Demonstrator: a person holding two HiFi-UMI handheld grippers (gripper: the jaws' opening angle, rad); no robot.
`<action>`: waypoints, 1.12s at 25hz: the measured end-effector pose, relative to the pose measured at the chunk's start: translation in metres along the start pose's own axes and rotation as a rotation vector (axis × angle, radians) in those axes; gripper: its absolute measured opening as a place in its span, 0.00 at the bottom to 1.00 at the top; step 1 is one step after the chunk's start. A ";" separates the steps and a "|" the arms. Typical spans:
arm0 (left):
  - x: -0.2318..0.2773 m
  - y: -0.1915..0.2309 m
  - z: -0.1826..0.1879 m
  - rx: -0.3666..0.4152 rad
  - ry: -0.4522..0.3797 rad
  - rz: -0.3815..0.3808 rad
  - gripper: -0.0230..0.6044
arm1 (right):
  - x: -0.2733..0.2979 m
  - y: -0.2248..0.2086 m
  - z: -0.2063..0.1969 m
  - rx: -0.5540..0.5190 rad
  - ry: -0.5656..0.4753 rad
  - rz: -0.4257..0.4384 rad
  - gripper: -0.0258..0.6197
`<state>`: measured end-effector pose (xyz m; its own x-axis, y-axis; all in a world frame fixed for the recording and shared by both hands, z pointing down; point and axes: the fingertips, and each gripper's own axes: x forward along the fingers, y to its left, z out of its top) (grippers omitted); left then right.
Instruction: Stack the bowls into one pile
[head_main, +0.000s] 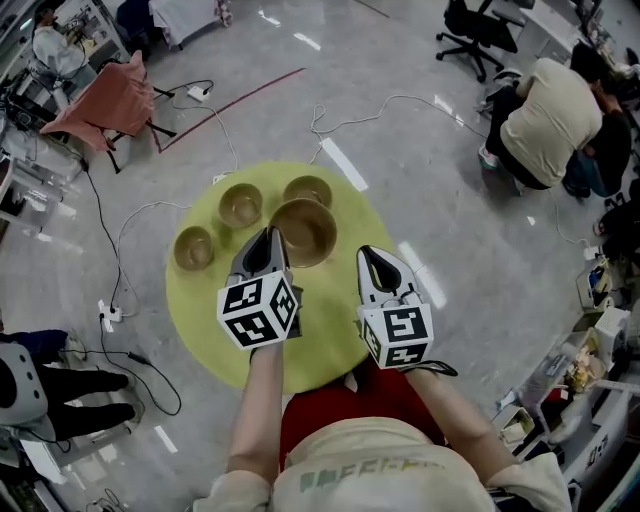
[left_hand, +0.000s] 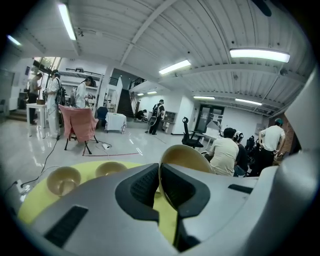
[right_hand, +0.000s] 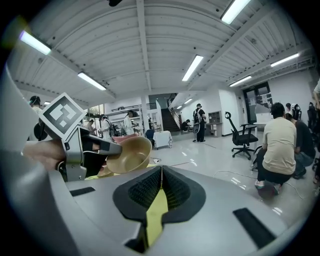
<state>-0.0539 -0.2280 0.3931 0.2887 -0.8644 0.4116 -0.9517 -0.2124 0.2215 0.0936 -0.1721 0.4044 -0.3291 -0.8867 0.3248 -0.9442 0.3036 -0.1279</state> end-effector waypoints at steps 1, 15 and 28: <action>0.006 -0.001 0.001 -0.003 -0.002 0.008 0.09 | 0.005 -0.005 0.000 -0.001 0.003 0.008 0.10; 0.060 -0.003 0.013 -0.031 -0.021 0.108 0.09 | 0.060 -0.043 0.004 -0.003 0.042 0.113 0.10; 0.099 -0.001 0.014 -0.043 -0.017 0.149 0.09 | 0.094 -0.053 -0.003 -0.022 0.087 0.171 0.10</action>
<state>-0.0256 -0.3200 0.4209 0.1425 -0.8924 0.4282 -0.9785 -0.0618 0.1969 0.1131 -0.2706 0.4442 -0.4843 -0.7880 0.3803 -0.8740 0.4559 -0.1684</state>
